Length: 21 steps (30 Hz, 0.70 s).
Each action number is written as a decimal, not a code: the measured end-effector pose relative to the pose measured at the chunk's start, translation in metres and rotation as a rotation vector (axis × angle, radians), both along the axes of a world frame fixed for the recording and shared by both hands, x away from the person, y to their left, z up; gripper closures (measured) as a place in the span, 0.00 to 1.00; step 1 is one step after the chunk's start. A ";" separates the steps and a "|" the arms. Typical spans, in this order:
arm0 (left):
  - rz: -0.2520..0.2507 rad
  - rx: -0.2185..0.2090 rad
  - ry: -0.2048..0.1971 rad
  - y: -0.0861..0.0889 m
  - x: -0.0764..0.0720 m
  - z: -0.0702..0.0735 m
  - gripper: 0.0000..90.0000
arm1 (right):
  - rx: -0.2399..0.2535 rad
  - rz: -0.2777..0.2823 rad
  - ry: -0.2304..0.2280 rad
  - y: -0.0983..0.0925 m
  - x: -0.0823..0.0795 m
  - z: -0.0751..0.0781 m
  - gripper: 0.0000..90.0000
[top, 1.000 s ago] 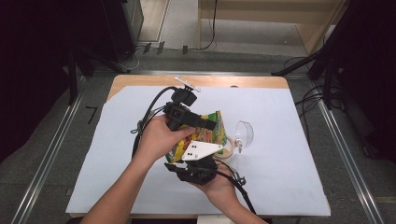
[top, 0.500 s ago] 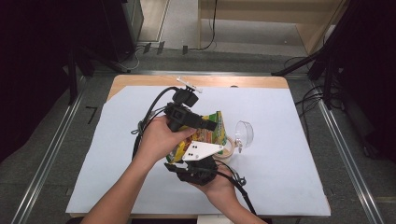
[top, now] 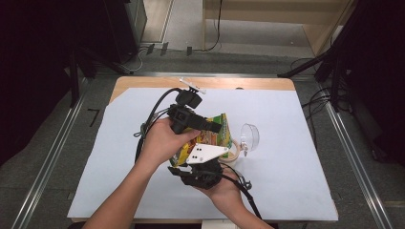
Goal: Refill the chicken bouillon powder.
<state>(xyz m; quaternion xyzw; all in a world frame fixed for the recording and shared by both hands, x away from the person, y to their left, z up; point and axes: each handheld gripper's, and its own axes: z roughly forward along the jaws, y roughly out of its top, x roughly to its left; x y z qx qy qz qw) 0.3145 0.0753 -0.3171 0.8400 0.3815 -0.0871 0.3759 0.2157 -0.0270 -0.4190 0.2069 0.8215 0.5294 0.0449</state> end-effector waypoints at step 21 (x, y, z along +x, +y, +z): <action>-0.007 0.016 -0.010 -0.003 -0.002 0.000 0.78 | 0.010 -0.004 0.014 0.001 -0.001 -0.003 0.81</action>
